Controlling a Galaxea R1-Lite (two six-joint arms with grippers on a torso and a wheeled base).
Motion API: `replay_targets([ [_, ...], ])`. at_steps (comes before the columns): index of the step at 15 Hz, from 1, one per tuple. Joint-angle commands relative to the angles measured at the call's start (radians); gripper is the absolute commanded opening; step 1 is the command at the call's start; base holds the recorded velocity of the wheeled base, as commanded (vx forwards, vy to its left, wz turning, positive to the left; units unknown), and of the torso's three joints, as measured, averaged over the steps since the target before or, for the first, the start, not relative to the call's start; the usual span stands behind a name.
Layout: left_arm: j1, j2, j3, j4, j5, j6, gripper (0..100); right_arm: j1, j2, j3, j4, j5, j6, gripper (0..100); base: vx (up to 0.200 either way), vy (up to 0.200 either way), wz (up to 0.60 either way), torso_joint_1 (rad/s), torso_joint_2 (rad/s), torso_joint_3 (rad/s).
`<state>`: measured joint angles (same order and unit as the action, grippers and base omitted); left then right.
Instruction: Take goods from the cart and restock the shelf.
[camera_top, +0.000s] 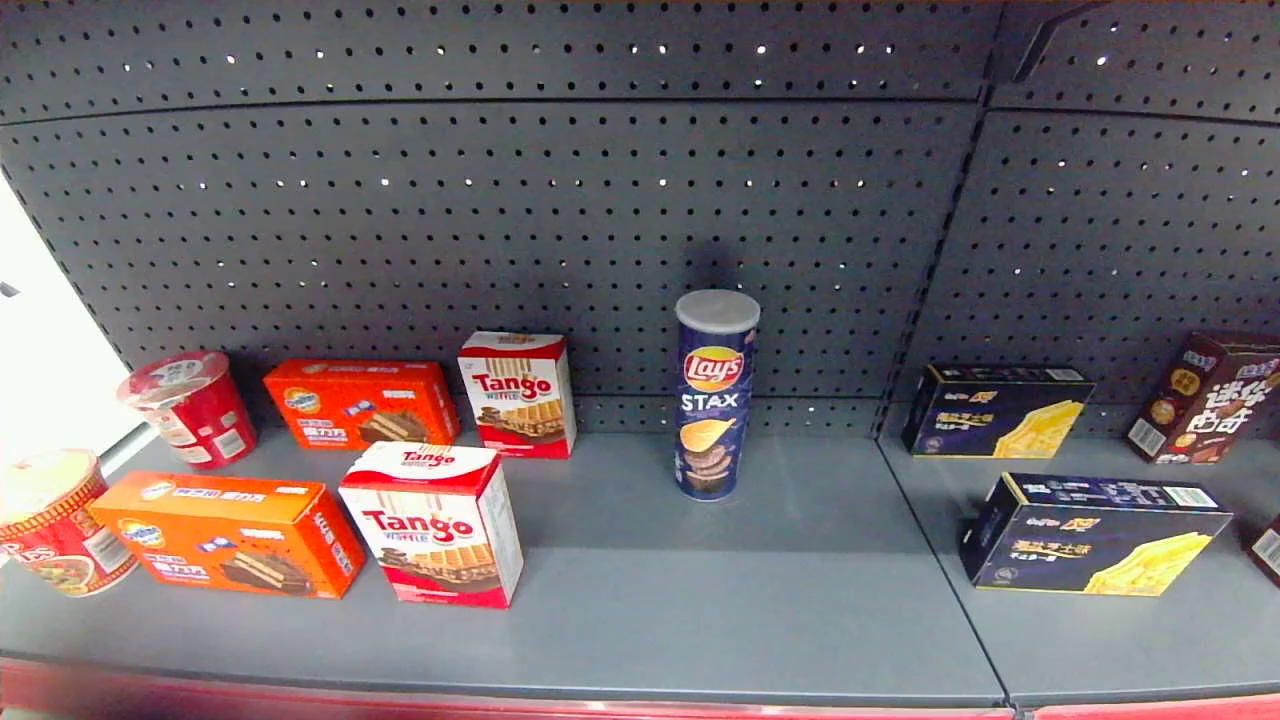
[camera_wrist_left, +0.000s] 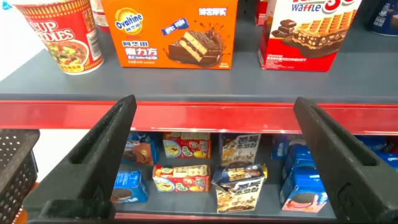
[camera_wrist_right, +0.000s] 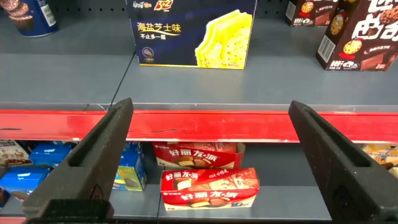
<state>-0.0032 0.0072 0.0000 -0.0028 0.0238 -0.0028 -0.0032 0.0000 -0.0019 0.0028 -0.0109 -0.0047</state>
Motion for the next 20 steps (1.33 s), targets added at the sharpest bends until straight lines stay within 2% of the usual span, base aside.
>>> replay_targets([
  [1, 0.000, 0.002, -0.002, 0.000, -0.001, 0.000, 100, 0.000, 0.000, -0.001, 0.000, -0.001, -0.001, 100, 0.000, 0.000, 0.60, -0.002, 0.00, -0.002],
  [20, 0.000, 0.002, -0.002, 0.000, -0.001, 0.001, 100, 0.000, 0.000, -0.001, 0.000, -0.001, 0.000, 100, 0.000, 0.000, 0.60, 0.003, 0.00, 0.003],
])
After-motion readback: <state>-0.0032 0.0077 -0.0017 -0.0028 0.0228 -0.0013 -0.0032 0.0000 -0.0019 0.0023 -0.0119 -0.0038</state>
